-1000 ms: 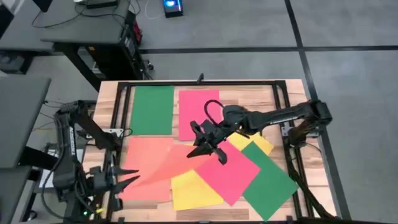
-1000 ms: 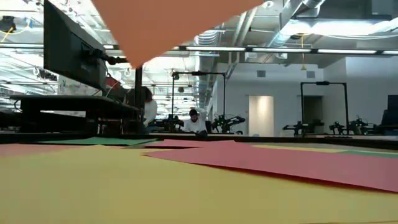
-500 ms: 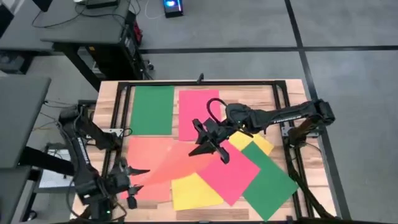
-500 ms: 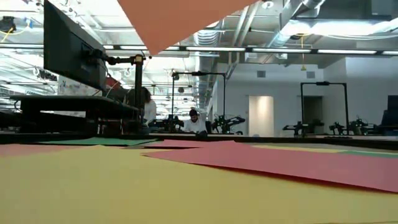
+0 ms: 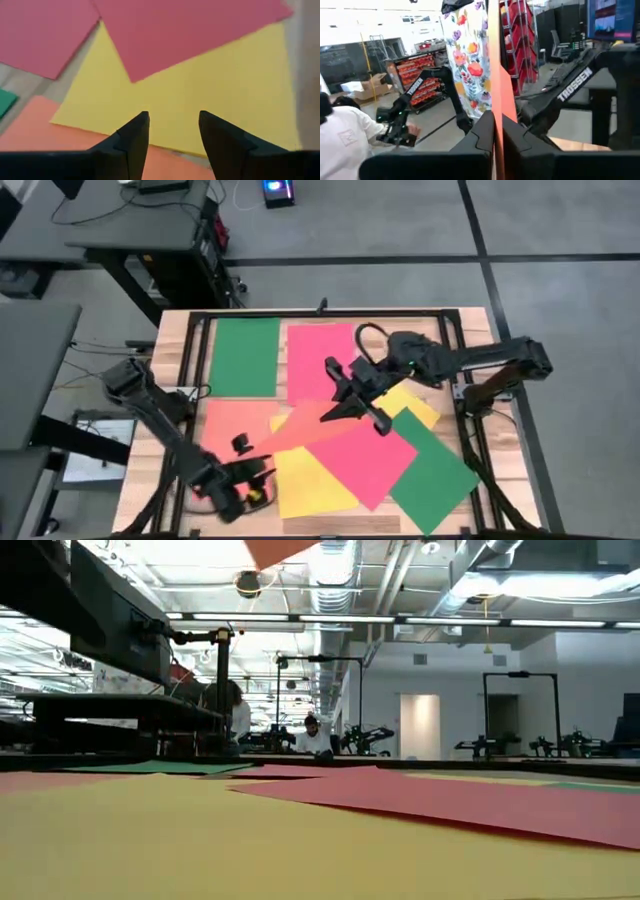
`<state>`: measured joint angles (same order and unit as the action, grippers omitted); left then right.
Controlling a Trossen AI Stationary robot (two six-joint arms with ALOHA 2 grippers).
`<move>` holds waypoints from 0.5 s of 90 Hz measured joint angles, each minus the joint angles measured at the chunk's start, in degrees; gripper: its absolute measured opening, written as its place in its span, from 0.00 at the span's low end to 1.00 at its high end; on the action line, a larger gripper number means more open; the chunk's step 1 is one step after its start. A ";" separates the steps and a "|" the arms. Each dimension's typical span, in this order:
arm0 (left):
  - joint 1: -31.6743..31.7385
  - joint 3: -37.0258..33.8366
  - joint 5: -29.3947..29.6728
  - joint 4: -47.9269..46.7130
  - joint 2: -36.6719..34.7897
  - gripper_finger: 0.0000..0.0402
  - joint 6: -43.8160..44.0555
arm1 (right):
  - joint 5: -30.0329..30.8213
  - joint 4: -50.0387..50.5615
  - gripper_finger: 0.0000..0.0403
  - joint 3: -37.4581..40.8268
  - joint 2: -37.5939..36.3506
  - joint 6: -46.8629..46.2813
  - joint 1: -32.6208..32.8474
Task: Organize paper
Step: Stack the orange paper on top of the orange paper
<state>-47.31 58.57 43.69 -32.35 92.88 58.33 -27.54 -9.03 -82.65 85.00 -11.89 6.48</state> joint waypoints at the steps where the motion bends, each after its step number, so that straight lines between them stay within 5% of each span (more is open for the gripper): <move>1: 0.52 0.00 -0.62 0.30 0.12 0.38 -0.63 | 0.27 0.34 0.00 0.00 -0.31 0.16 0.06; 45: 17.44 0.02 -25.98 8.73 0.94 0.38 -24.69 | 3.66 7.87 0.00 -0.02 -8.69 2.79 0.24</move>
<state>-29.86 58.59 17.71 -23.62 93.82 33.64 -23.88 -1.15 -82.67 76.31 -9.10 6.72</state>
